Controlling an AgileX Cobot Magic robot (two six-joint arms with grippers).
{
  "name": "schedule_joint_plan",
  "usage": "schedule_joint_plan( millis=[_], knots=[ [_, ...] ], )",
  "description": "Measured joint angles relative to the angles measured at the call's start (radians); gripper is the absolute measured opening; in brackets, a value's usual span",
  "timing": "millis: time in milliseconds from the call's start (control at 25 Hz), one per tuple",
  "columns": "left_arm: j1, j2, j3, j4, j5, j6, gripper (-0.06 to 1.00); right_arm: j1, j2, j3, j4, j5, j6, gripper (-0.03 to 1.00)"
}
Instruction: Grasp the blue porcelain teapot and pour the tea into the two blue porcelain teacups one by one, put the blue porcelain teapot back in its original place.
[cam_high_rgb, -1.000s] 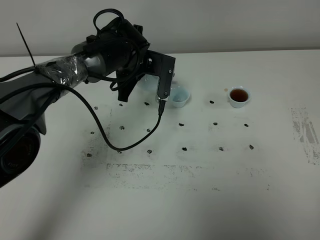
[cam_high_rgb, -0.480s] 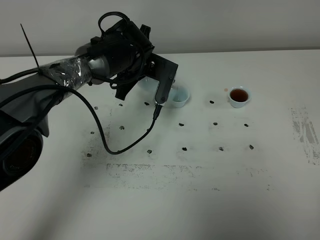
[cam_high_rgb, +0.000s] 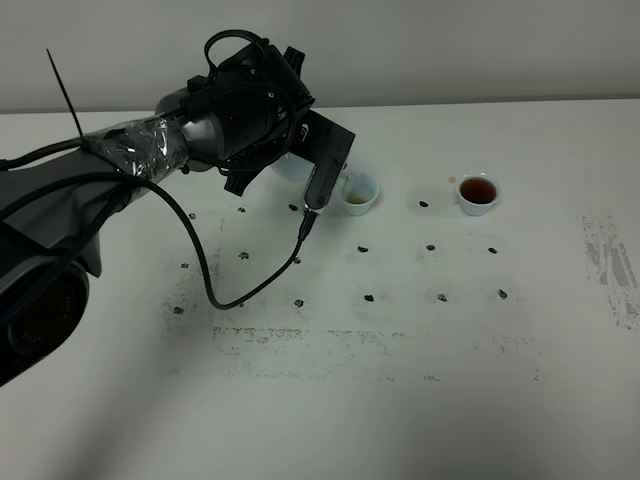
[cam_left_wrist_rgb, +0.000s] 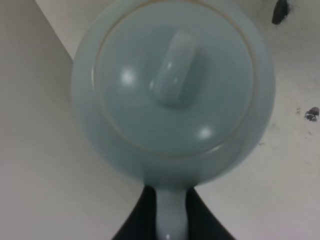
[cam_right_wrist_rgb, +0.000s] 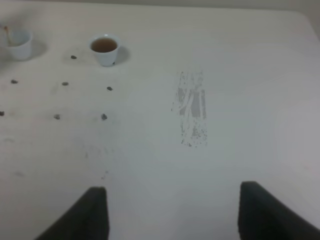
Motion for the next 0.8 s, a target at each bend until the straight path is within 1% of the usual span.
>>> schedule_joint_plan(
  millis=[480, 800],
  knots=[
    [0.0, 0.0, 0.0, 0.001, 0.0, 0.001, 0.04, 0.0, 0.0, 0.0, 0.0, 0.0, 0.0, 0.57],
    [-0.005, 0.0, 0.0, 0.02, -0.006, 0.001, 0.04, 0.0, 0.0, 0.0, 0.0, 0.0, 0.0, 0.57]
  ],
)
